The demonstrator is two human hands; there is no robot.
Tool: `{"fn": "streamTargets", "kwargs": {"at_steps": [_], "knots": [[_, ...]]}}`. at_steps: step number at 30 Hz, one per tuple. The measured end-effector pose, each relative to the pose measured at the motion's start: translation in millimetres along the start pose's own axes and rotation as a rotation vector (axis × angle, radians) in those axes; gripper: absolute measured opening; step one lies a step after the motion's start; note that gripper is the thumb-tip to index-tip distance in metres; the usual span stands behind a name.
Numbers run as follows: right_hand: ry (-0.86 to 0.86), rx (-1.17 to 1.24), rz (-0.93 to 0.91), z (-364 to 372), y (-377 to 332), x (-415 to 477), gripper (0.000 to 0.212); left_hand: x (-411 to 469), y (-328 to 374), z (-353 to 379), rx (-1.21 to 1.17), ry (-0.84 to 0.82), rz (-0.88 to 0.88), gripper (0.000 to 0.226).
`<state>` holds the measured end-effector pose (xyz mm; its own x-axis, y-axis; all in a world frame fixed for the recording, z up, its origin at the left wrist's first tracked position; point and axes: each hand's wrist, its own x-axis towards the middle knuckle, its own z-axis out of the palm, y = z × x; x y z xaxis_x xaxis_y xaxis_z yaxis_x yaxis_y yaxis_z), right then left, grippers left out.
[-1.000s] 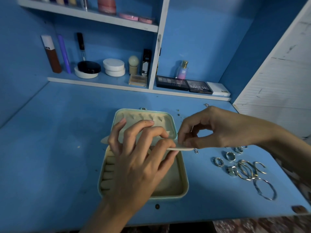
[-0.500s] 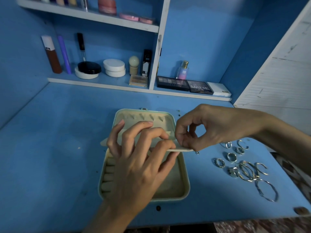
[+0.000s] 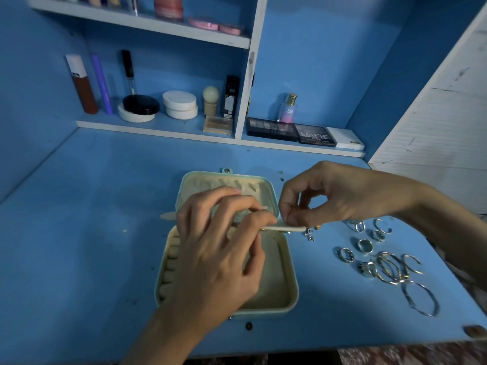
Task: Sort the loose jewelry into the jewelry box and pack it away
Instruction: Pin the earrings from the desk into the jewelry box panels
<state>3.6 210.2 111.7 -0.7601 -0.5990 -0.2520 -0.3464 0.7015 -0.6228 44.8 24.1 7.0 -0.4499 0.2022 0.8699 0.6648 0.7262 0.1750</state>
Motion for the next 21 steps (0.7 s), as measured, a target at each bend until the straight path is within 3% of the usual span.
{"fn": "streamTargets", "kwargs": {"at_steps": [21], "knots": [[-0.055, 0.151, -0.082, 7, -3, 28, 0.011, -2, -1, 0, -0.148, 0.107, -0.091, 0.033]]}}
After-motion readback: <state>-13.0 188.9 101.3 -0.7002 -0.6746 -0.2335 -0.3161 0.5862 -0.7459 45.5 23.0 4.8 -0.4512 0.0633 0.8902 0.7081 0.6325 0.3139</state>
